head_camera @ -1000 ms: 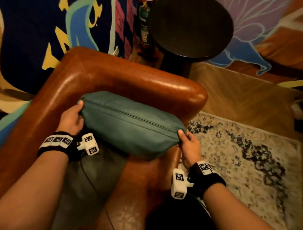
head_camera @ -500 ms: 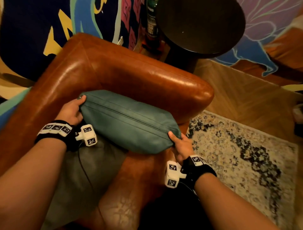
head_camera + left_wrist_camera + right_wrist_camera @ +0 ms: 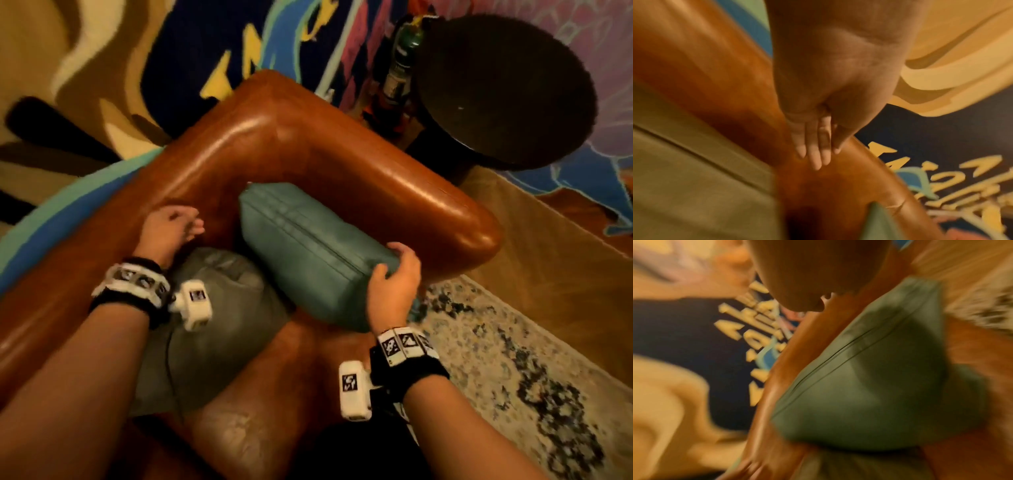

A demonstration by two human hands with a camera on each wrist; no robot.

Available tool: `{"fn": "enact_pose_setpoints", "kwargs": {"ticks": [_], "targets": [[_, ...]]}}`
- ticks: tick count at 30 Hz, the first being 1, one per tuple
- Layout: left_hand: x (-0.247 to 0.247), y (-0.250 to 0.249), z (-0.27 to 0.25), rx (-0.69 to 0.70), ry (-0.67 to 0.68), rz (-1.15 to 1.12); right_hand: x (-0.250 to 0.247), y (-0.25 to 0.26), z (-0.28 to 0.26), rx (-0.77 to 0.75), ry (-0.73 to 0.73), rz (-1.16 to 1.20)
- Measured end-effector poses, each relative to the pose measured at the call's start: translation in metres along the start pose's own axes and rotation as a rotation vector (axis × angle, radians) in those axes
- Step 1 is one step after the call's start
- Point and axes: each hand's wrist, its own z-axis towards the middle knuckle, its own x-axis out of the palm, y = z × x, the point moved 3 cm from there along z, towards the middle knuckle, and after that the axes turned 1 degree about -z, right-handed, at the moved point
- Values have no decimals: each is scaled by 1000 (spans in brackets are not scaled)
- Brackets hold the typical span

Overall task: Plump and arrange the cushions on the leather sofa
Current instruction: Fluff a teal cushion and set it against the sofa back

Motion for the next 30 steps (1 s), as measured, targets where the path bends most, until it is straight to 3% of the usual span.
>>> {"fn": "enact_pose_setpoints", "kwargs": {"ticks": [3,6,8,12,15,17,21,25,30], "targets": [[-46,67,-56,175,-147,519,53,63,-46,-287,362,116],[-65,140,-119,-49,-216,793,116,98,-104,-380,956,98],[-67,163,-156,-216,-236,795,151,94,-130,-376,1154,-54],[-80,190,-204,-402,-379,265,191,74,-149,-247,1237,-300],[-88,225,-227,-515,-598,-296,190,81,-152,-191,1323,-329],[-80,225,-242,-562,-538,-594,185,76,-151,-121,1359,-330],[-65,189,-269,-606,-303,-680,164,59,-147,163,1465,-239],[-53,191,-279,-646,-334,-771,153,56,-142,93,1451,-257],[-57,207,-293,-616,-389,-816,143,72,-141,119,1467,-156]]}}
